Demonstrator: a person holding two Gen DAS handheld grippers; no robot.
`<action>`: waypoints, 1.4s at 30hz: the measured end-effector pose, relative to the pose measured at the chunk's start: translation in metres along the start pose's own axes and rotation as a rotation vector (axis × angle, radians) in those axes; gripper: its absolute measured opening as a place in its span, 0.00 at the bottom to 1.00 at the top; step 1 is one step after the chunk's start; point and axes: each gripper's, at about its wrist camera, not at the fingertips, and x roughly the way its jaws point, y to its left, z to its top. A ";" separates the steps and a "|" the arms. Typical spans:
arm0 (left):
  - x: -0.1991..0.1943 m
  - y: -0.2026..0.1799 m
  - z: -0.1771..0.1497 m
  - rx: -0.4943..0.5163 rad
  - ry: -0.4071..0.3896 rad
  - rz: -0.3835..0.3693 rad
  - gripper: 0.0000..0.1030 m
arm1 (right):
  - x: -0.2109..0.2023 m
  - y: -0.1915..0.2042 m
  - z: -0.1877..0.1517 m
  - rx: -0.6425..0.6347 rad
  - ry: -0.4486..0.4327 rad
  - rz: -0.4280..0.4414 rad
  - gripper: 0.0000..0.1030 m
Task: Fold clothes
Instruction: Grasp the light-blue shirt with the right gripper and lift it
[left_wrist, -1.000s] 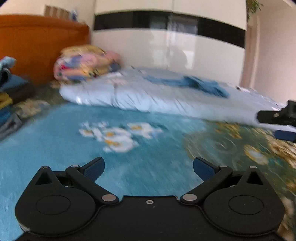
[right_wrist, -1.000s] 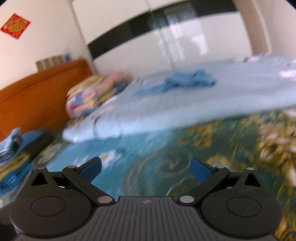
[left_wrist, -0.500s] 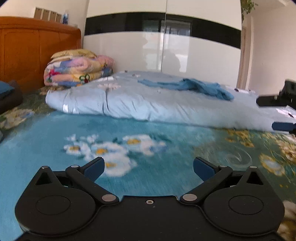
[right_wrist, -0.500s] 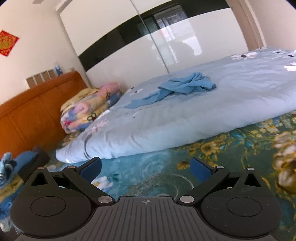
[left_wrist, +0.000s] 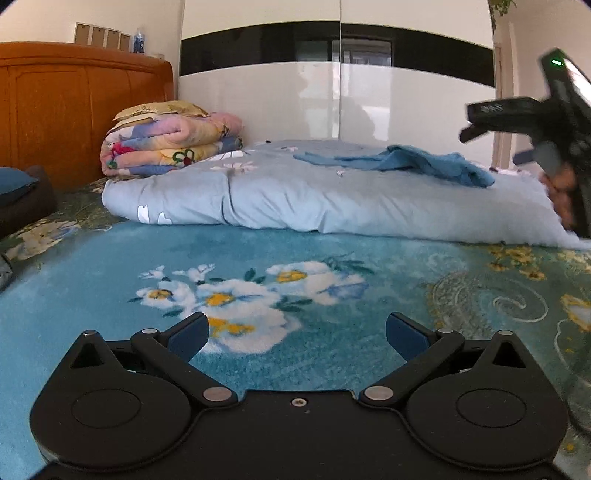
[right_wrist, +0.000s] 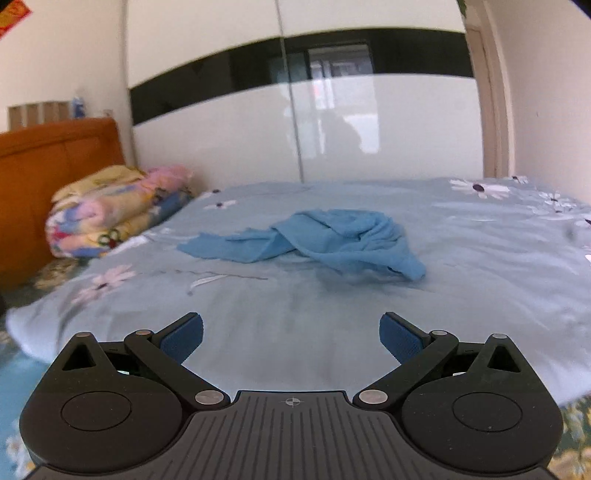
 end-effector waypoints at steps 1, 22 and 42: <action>0.001 0.001 -0.001 -0.007 0.007 0.001 0.98 | 0.012 -0.002 0.004 0.017 0.007 -0.011 1.00; 0.006 0.001 -0.006 -0.009 0.017 0.016 0.98 | 0.147 -0.088 0.022 0.714 0.065 -0.080 0.34; 0.017 0.001 -0.006 -0.011 0.084 0.004 0.98 | 0.081 -0.112 0.031 0.666 -0.221 0.168 0.02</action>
